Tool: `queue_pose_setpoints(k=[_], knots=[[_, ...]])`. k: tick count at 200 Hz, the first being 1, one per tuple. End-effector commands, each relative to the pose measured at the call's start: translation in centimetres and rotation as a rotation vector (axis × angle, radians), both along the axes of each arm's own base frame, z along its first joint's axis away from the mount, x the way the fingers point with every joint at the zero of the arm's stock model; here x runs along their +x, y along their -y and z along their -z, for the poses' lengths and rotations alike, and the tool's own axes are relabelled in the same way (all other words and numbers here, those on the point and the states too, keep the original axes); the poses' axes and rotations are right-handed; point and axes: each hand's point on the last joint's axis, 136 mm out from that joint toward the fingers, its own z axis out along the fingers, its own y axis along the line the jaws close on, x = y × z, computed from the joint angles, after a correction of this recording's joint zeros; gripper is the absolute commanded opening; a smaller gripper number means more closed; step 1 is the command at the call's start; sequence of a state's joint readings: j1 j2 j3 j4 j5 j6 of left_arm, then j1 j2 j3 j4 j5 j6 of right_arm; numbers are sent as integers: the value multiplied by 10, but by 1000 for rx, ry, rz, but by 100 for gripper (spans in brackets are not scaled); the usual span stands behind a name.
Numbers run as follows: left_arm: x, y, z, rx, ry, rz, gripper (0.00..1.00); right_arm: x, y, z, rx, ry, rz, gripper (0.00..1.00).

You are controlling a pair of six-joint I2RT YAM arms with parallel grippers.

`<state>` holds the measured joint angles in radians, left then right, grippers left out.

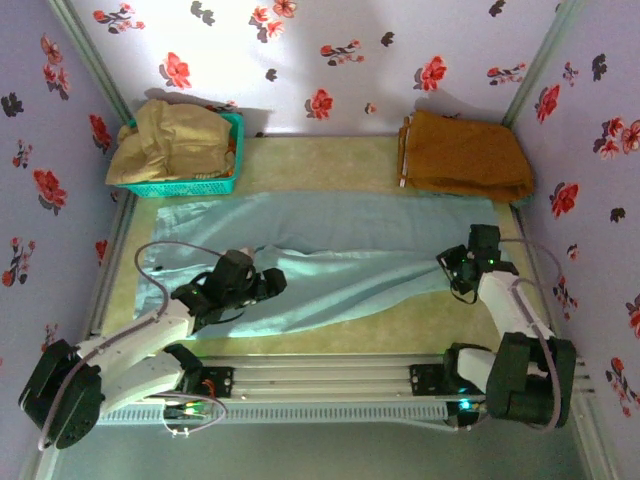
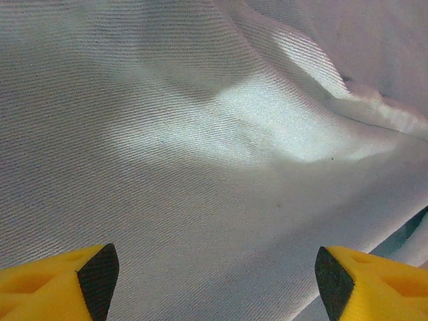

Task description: Fold and stack the trousers

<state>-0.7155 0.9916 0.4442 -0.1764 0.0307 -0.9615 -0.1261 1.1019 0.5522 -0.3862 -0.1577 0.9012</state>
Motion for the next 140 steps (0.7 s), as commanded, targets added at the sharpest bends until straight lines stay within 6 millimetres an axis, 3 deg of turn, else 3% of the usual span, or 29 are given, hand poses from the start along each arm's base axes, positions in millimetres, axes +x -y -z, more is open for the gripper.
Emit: queue_pose_setpoints(k=[1, 46, 87, 108, 140], knots=[[3, 6, -13, -35, 36, 12, 80, 7, 2, -5, -26, 39, 10, 42], [2, 5, -11, -42, 34, 6, 80, 12, -3, 16, -17, -17, -27, 24], [1, 4, -12, -49, 37, 2, 80, 5, 2, 4, -70, -9, -19, 18], [1, 4, -14, -50, 44, 3, 80, -13, 9, -2, -119, -64, -21, 16], [2, 5, -19, -47, 59, 18, 80, -66, 8, -1, -141, -218, -46, 14]])
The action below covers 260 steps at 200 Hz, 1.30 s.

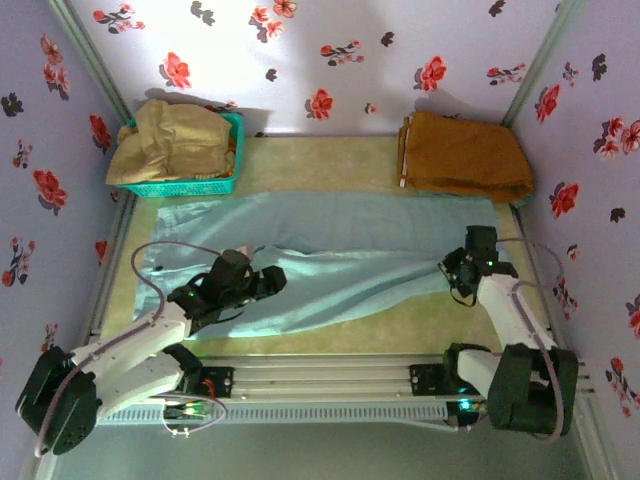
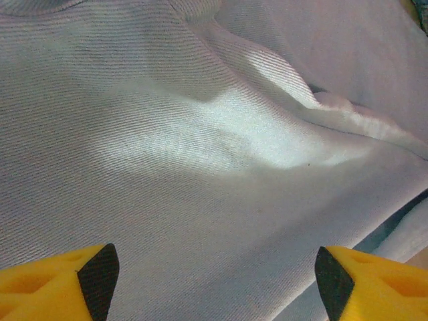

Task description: Fold and stack the trousers

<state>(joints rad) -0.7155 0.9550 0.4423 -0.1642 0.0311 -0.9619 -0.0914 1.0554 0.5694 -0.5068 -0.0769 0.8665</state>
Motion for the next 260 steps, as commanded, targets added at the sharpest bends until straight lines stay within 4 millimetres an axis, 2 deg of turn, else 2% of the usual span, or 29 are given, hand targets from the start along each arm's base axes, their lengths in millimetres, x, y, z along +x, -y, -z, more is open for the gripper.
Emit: queue_pose_setpoints(k=[1, 23, 59, 95, 136, 145, 163, 177, 188, 197, 209, 218, 227, 237, 260], knots=[[0, 3, -8, -17, 24, 18, 80, -49, 5, 0, -61, -161, -17, 14], [-2, 3, -13, -30, 34, 25, 80, -83, 5, -6, -66, -217, -7, 13], [-7, -1, -20, -51, 56, 26, 80, -115, 0, -7, -34, -279, 24, 19], [-18, -9, -29, -86, 80, 20, 79, -137, 0, -5, -33, -307, 47, 15], [-28, -19, -38, -91, 104, 25, 79, -141, 8, -24, -77, -252, 75, 9], [-30, -20, -41, -88, 108, 31, 79, -140, 9, -26, -83, -256, 69, 16], [-33, -24, -44, -69, 109, 39, 79, -141, 5, -28, -62, -272, 74, 52], [-35, -25, -48, -70, 115, 41, 79, -141, 4, -37, -54, -261, 85, 60], [-35, -27, -50, -63, 123, 37, 79, -135, 5, -50, -62, -211, 71, 60], [-33, -29, -51, -55, 129, 31, 79, -126, 4, -70, -70, -153, 46, 56], [-29, -28, -55, -49, 141, 26, 79, -110, 1, -93, -73, -80, -4, 55], [-24, -23, -57, -49, 145, 25, 79, -94, -9, -100, -38, -55, -63, 49], [-17, -17, -56, -48, 138, 29, 79, -80, -26, -95, 29, -56, -122, 41], [-9, -7, -54, -45, 126, 38, 79, -62, -49, -83, 80, -49, -183, 27], [12, 11, -39, -16, 101, 34, 78, -31, -94, -48, 26, -25, -275, 8]])
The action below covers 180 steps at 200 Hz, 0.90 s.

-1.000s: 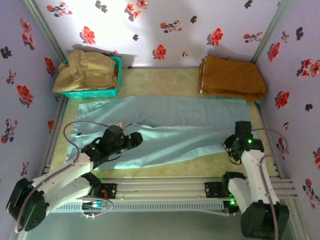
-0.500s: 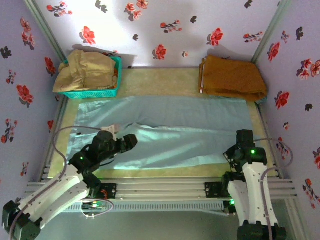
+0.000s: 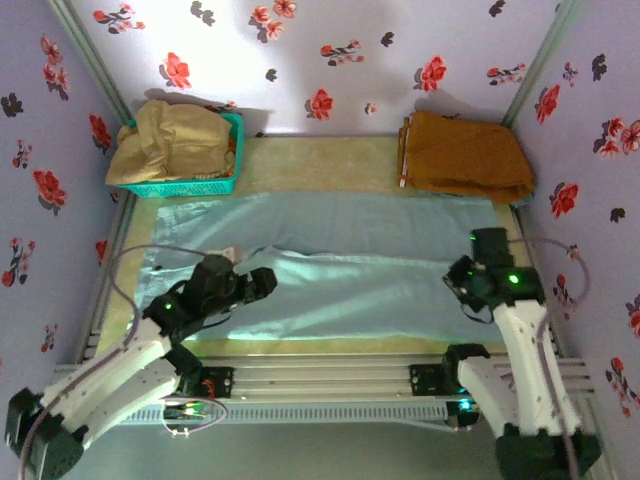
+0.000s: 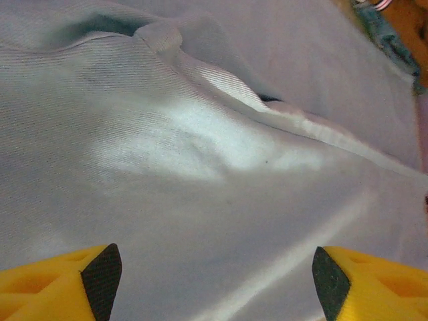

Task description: Fold and stack the trousers

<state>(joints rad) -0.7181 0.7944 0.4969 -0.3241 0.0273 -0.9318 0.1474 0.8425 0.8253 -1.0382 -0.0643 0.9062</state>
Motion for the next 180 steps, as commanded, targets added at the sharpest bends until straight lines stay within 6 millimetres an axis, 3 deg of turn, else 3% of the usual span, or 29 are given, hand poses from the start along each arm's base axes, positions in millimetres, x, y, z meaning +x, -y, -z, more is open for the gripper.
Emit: queue_pose_setpoints(k=[1, 9, 21, 47, 71, 107, 129, 151, 165, 180], knots=[[24, 21, -2, 4, 43, 12, 78, 32, -47, 31, 27, 39, -80, 7], [32, 23, 6, 14, 36, -6, 78, 39, -57, 46, 19, 27, -86, 0], [40, 26, 22, 42, 27, -16, 77, 49, -69, 68, 22, 7, -103, 0], [45, 29, 61, 101, -16, -10, 75, 48, -57, 109, -56, -99, -105, 0], [24, 36, 89, 113, -59, 25, 73, 46, -50, 127, -8, -166, -149, 0], [-28, 19, 118, 133, -202, -51, 71, 31, -14, 143, -5, -294, -127, 0], [-47, 6, 117, 178, -244, -83, 70, 23, 5, 144, -37, -274, -47, 0], [-55, -2, 104, 175, -261, -91, 70, 16, 7, 143, 6, -300, -40, 0], [-50, -12, 81, 193, -225, -100, 73, 17, 3, 132, 38, -297, -57, 0], [-35, -22, 45, 174, -171, -120, 77, 40, 0, 101, 46, -180, -68, 4]])
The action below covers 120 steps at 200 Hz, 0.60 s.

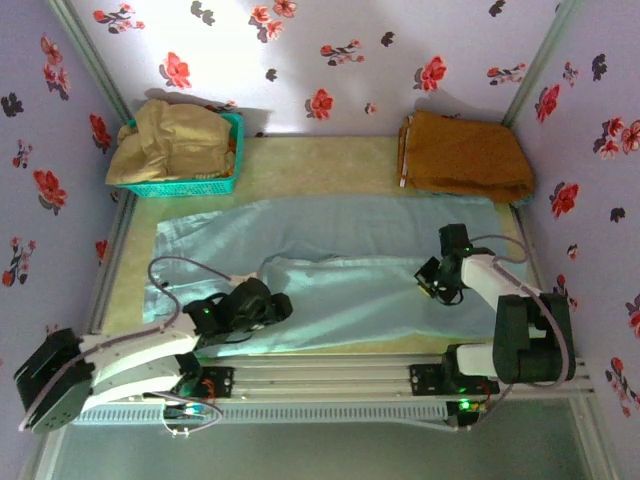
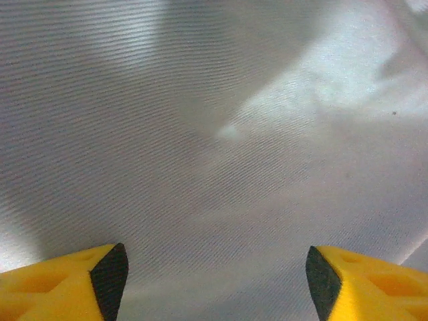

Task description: Fold and stack the trousers

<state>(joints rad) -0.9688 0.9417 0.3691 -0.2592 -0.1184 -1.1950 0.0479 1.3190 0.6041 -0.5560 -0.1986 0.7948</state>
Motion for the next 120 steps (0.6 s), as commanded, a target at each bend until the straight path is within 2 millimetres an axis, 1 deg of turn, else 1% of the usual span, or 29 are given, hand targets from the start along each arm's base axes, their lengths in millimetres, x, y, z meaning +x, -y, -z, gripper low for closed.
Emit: queue_pose_setpoints(k=[1, 12, 22, 30, 36, 42, 50, 57, 61, 80, 96, 110, 120], knots=[[10, -35, -35, 83, 23, -72, 77, 3, 6, -29, -23, 42, -22, 5], [26, -48, -62, 82, 69, -100, 78, 31, 2, -59, -10, 172, -27, 10], [44, -66, -79, 97, 95, -144, 78, 57, -3, -82, -10, 266, -28, 14], [60, -82, -89, 112, 104, -196, 79, 77, -12, -92, 3, 309, -35, 14], [72, -94, -93, 122, 106, -240, 79, 93, -25, -98, 23, 340, -62, 14], [84, -106, -95, 128, 108, -287, 79, 107, -39, -97, 37, 348, -95, 12], [99, -124, -93, 136, 103, -360, 79, 125, -56, -93, 44, 342, -130, 6], [111, -139, -84, 143, 85, -426, 79, 141, -69, -87, 51, 336, -162, 0], [117, -148, -79, 141, 71, -464, 78, 148, -73, -82, 45, 328, -171, 0], [136, -183, -50, 149, -1, -611, 76, 178, -74, -56, 26, 304, -131, 0], [147, -204, -28, 164, -32, -693, 73, 186, -71, -35, 47, 273, -83, 0], [160, -217, -11, 165, -44, -739, 70, 186, -63, -16, 41, 234, -41, 0], [171, -222, -3, 166, -57, -749, 69, 185, -57, -2, 77, 204, 6, 0]])
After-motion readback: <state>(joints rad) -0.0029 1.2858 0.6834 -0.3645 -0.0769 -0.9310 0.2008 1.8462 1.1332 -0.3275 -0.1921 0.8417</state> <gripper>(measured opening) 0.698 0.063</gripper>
